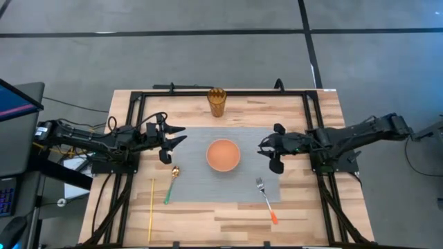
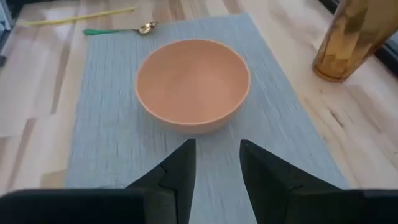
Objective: Pick & Place Utensil
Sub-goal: Put the green spoon into the orange bowl on the gray mat
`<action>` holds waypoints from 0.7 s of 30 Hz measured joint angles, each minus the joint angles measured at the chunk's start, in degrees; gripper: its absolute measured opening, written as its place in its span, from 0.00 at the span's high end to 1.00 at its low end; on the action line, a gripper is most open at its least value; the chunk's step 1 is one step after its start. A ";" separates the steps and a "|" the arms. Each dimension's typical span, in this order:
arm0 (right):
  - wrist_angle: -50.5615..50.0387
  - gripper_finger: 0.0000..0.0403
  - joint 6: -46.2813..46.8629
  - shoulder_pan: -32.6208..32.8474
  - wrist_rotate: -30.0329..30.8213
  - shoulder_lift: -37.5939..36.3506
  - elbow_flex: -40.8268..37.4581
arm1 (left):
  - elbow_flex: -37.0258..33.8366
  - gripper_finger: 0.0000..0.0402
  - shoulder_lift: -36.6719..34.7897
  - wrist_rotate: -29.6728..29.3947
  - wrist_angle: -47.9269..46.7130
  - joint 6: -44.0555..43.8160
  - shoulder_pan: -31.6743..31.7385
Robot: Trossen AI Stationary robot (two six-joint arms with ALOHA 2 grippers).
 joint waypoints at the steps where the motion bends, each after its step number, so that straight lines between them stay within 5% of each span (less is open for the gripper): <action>1: 0.10 0.71 -0.16 0.00 0.00 -0.63 -0.31 | 0.00 0.64 0.00 0.00 -0.02 0.01 0.00; 21: 11.67 0.71 6.90 0.01 0.17 -3.83 -12.43 | 0.94 0.64 4.44 0.08 -1.38 -8.77 0.39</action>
